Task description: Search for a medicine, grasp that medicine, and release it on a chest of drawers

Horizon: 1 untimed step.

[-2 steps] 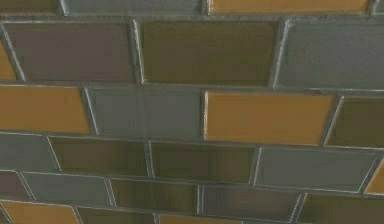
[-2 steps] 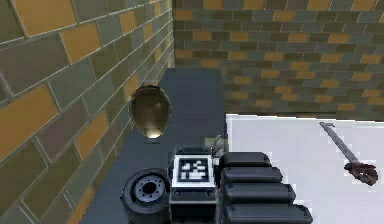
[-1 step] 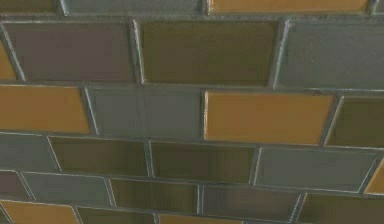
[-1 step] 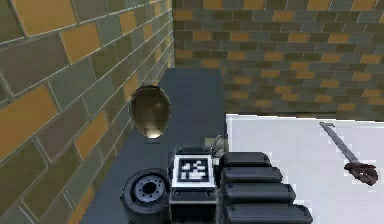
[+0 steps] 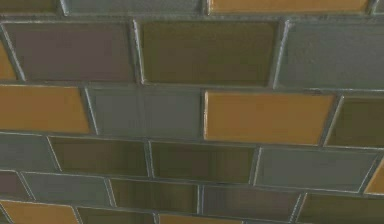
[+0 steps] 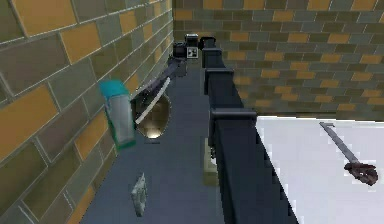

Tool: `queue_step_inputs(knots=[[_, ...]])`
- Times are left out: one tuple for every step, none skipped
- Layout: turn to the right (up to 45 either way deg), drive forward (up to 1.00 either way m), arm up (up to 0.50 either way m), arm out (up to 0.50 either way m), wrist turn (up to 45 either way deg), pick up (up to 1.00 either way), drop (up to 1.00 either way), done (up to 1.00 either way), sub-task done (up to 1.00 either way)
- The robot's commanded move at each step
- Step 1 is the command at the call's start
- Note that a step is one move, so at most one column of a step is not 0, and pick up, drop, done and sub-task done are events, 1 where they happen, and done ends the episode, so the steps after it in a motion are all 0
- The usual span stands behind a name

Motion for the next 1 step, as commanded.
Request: queue_step_inputs(knots=[[0.0,0.00,0.00,0.00,45.0,0.00,0.00,0.00,0.00]])
